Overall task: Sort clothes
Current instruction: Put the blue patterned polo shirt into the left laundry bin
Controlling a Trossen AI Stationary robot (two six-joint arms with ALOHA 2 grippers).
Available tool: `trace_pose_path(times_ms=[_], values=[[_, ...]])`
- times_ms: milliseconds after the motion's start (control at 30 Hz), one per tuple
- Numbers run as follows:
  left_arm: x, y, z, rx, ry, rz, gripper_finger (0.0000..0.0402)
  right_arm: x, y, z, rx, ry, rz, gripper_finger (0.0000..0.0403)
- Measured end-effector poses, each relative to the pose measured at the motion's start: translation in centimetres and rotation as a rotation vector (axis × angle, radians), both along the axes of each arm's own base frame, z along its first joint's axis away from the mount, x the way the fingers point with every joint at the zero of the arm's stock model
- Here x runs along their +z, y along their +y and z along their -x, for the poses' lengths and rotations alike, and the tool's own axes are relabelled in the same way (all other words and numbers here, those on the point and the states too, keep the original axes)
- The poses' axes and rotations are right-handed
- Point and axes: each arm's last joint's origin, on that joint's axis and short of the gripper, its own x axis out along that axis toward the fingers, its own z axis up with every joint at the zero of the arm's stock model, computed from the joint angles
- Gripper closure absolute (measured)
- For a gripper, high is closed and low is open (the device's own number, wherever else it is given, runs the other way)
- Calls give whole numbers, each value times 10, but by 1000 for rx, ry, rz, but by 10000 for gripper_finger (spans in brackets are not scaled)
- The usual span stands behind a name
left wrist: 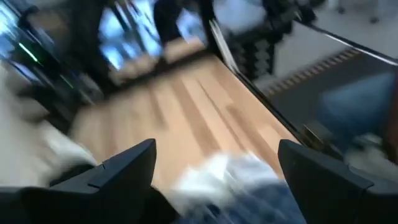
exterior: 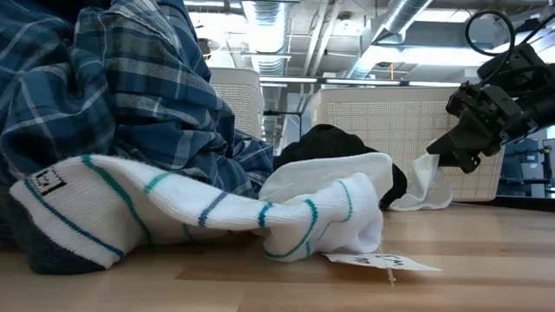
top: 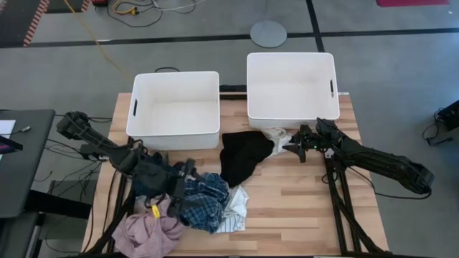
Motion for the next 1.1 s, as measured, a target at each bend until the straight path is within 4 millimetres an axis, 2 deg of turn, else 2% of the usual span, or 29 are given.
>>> trace_pose_path(times_ms=[167, 500, 767, 933, 1100], values=[[-11, 1, 4, 5, 143, 67, 70, 0, 0, 0, 0, 0, 0, 196], [-23, -7, 14, -4, 254, 73, 70, 0, 0, 0, 0, 0, 0, 196], [-71, -5, 16, 27, 313, 108, 70, 0, 0, 0, 0, 0, 0, 196], [-92, -1, 17, 15, 335, 180, 70, 0, 0, 0, 0, 0, 0, 196], [-117, -2, 15, 22, 385, 170, 68, 0, 0, 0, 0, 0, 0, 196]])
